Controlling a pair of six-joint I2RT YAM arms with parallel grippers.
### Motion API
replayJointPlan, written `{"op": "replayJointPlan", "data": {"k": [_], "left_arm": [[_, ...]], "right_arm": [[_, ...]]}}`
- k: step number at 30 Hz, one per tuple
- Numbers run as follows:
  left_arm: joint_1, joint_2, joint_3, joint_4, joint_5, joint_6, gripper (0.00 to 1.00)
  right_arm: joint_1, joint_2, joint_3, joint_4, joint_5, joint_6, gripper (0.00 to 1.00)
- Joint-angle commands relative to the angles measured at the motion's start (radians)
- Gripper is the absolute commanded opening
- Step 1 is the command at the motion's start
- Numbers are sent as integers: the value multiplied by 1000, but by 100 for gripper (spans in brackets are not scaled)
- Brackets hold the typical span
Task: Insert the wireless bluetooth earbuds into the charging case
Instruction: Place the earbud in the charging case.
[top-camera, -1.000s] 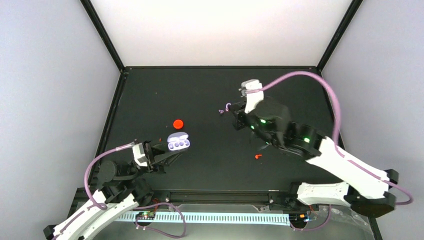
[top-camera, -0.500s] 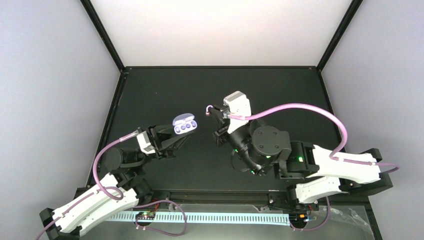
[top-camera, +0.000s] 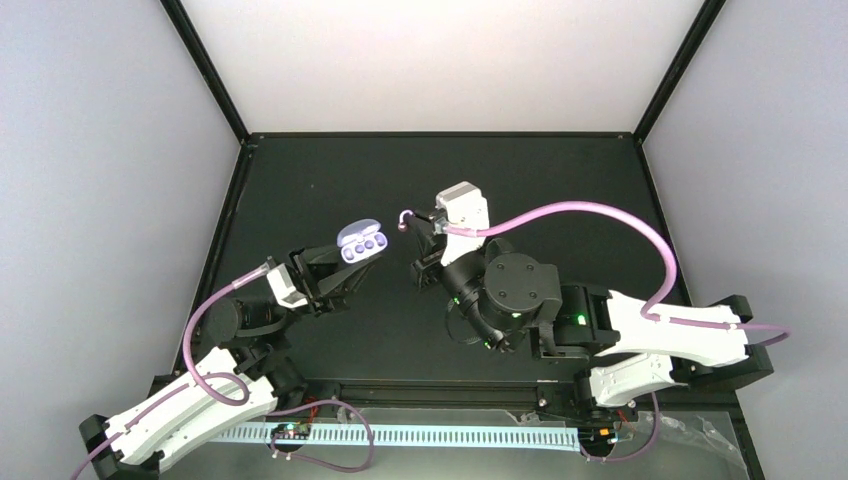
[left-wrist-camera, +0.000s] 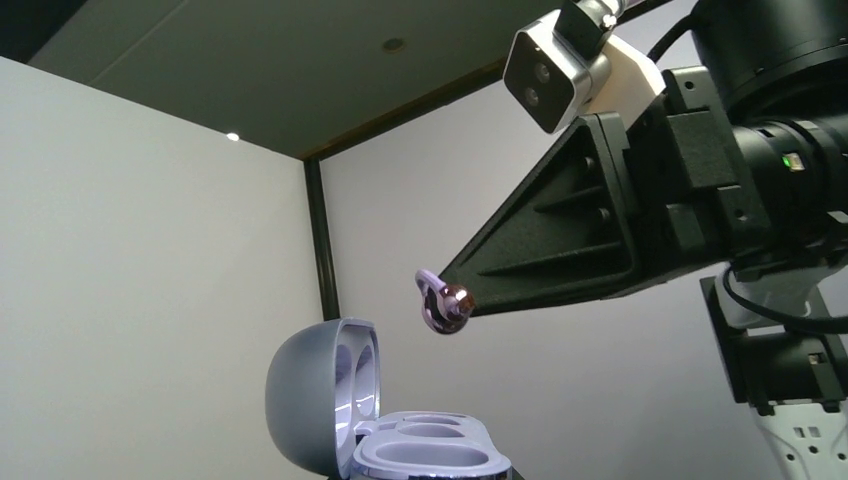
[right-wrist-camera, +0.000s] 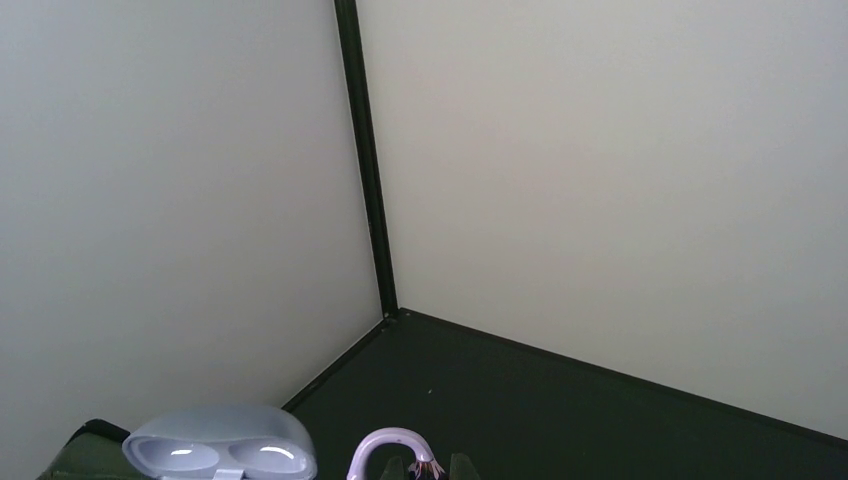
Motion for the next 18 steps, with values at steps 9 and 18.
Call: {"op": "replayJointPlan", "data": {"k": [9,18], "left_arm": [[-2,15,43,38,-88,5,2],[-2,26,40,38,-113,-25,2]], "right_arm": [[4,44,25,71,-47,14,1],[-53,84,101,-42,-149,210,1]]}}
